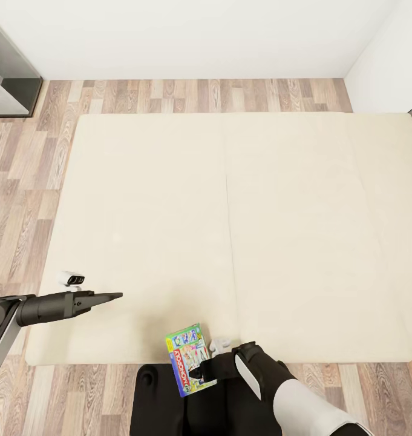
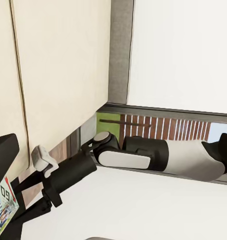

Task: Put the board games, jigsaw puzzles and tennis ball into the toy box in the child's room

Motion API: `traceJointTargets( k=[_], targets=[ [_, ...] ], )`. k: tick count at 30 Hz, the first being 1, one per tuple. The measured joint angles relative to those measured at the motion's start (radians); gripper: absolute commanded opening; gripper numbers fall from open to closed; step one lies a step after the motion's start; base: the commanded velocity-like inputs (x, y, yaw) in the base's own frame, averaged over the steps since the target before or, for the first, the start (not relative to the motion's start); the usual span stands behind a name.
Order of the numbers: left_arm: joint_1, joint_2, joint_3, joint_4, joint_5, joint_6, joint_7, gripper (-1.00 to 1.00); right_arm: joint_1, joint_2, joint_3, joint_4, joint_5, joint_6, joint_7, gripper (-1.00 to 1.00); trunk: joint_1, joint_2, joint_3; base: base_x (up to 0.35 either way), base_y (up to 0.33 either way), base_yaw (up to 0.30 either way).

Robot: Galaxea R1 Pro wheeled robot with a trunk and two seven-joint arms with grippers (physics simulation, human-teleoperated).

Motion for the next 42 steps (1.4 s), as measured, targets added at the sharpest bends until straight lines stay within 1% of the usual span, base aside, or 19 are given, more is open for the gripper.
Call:
traceJointTargets(
  k=[13,20,30,42],
  targets=[
    [0.0,0.0,0.0,0.0,0.0,0.0,0.0,1.0,0.0,0.0,0.0,0.001,-0.004,-0.032,0.0,1.0,0.0,0.0,0.0,0.0,0.0,0.0],
    [0.0,0.0,0.0,0.0,0.0,0.0,0.0,1.0,0.0,0.0,-0.001,0.001,-0.011,-0.035,0.0,1.0,0.0,0.0,-0.001,0.0,0.0,0.0],
    [0.0,0.0,0.0,0.0,0.0,0.0,0.0,1.0,0.0,0.0,-0.002,0.001,-0.013,-0.035,0.0,1.0,0.0,0.0,-0.012,0.0,0.0,0.0],
    [0.0,0.0,0.0,0.0,0.0,0.0,0.0,1.0,0.0,0.0,-0.002,0.001,-0.013,-0.035,-0.001,1.0,0.0,0.0,-0.013,0.0,0.0,0.0]
  ],
)
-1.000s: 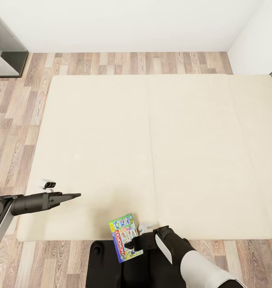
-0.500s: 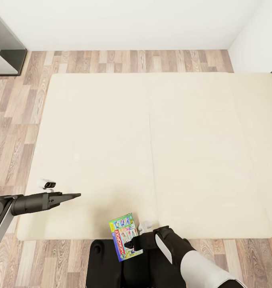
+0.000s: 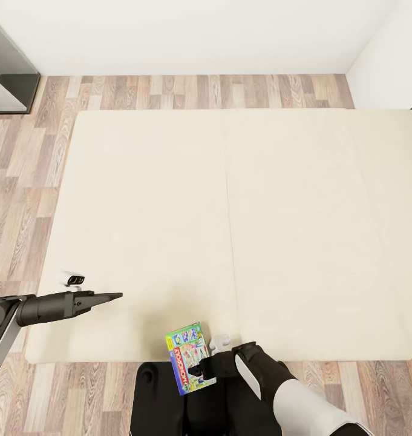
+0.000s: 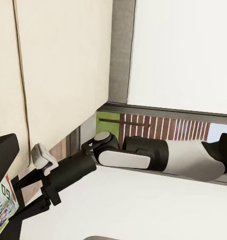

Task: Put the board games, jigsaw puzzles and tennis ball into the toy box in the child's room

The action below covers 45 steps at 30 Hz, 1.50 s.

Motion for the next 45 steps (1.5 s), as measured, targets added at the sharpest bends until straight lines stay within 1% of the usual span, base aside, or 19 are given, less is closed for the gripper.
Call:
traceJointTargets(
  k=[45],
  targets=[
    [0.0,0.0,0.0,0.0,0.0,0.0,0.0,1.0,0.0,0.0,-0.002,-0.001,-0.002,-0.002,0.001,1.0,0.0,0.0,0.0,0.0,0.0,0.0]
  ],
)
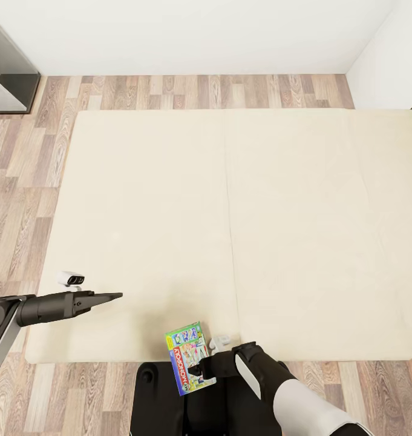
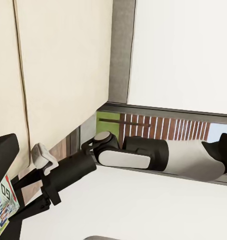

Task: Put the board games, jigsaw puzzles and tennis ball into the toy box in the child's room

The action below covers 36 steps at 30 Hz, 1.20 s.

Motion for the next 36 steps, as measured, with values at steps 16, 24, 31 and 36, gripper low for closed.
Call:
traceJointTargets(
  k=[16,24,31,36],
  targets=[
    [0.0,0.0,0.0,0.0,0.0,0.0,0.0,1.0,0.0,0.0,0.0,0.0,-0.001,0.0,0.0,1.0,0.0,0.0,0.0,0.0,0.032,0.0],
    [0.0,0.0,0.0,0.0,0.0,0.0,0.0,1.0,0.0,0.0,0.0,0.0,0.0,0.0,0.0,1.0,0.0,0.0,0.0,0.0,0.013,0.0],
    [0.0,0.0,0.0,0.0,0.0,0.0,0.0,1.0,0.0,0.0,0.0,0.0,-0.001,0.0,0.0,1.0,0.0,0.0,0.0,0.0,0.08,0.0],
    [0.0,0.0,0.0,0.0,0.0,0.0,0.0,1.0,0.0,0.0,0.0,0.0,0.0,0.0,0.0,1.0,0.0,0.0,0.0,0.0,0.022,0.0]
  ],
)
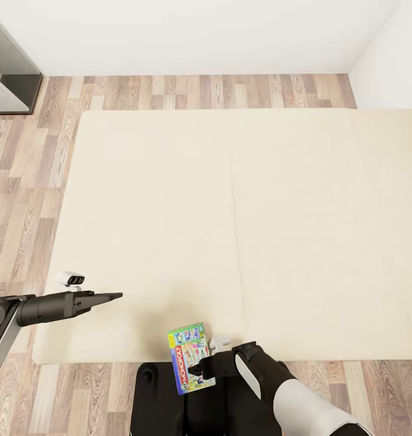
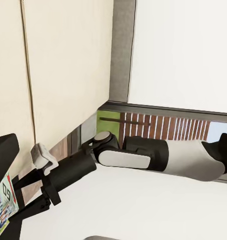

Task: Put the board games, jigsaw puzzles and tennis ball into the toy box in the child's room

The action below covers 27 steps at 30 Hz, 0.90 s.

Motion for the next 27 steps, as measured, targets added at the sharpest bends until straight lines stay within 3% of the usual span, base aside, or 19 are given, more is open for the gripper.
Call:
traceJointTargets(
  k=[27],
  targets=[
    [0.0,0.0,0.0,0.0,0.0,0.0,0.0,1.0,0.0,0.0,0.0,0.0,-0.001,0.0,0.0,1.0,0.0,0.0,0.0,0.0,0.036,0.0]
  ],
)
